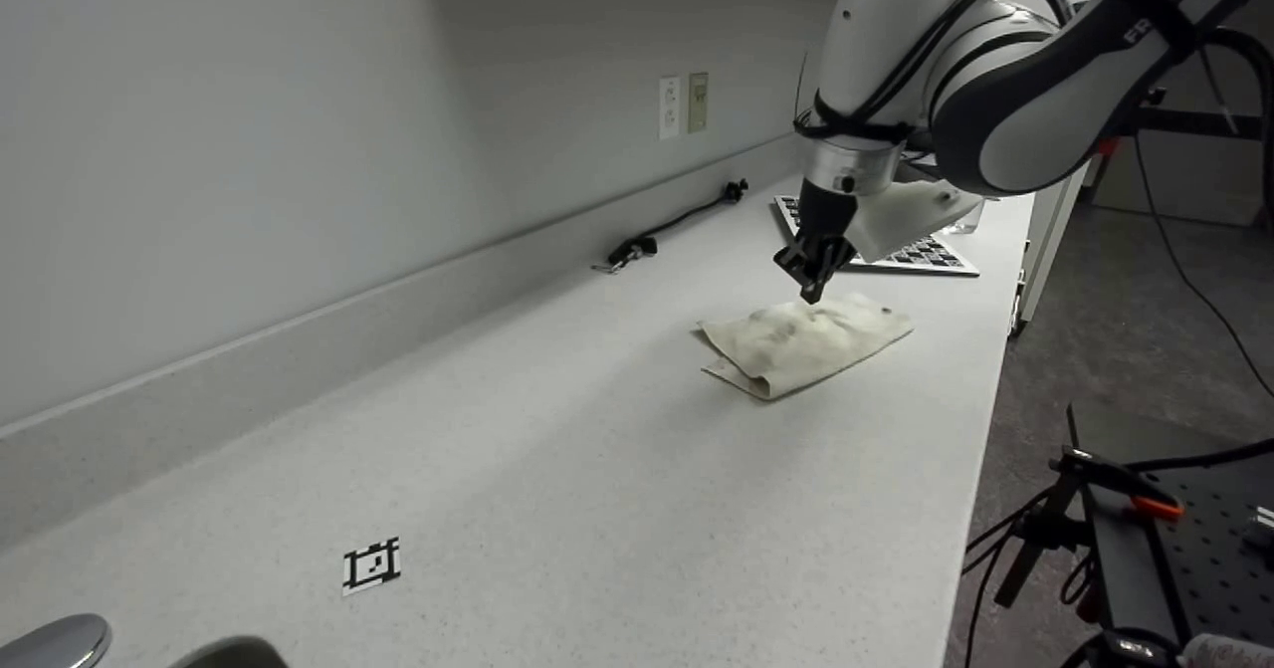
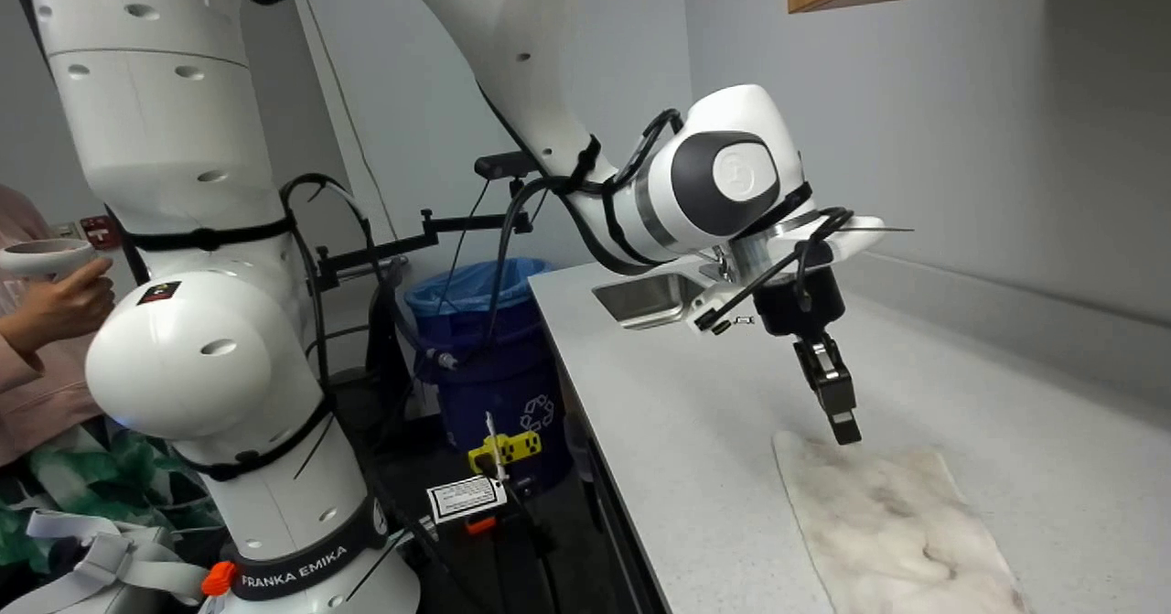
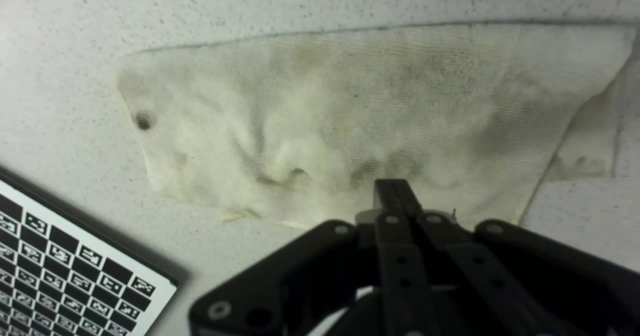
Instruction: Use the towel to wipe the counter
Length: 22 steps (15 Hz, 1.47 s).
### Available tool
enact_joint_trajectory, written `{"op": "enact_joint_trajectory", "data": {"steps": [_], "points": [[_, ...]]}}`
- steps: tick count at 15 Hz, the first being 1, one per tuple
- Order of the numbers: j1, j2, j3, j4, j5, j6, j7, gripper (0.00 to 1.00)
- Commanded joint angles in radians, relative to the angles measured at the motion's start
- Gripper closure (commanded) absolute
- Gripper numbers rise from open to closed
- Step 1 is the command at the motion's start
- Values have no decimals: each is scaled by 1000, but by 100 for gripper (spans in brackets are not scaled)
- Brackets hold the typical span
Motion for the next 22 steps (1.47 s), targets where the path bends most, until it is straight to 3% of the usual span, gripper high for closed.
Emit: {"op": "enact_joint_trajectory", "data": {"steps": [1,3,4,5,14,18,19,21,22], "points": [[-56,-154,56,-118,-93,24,-3,100],[-89,-218,86,-157,-138,19,3,100],[-107,-248,102,-176,-133,16,-6,91],[-123,-281,120,-195,-132,10,-9,73],[-228,-485,196,-332,5,87,-157,6],[-254,-528,224,-369,115,148,-267,0],[-168,-493,142,-320,95,133,-255,0],[-151,-501,125,-320,105,134,-271,0],[-188,-475,163,-315,72,122,-225,0]]}}
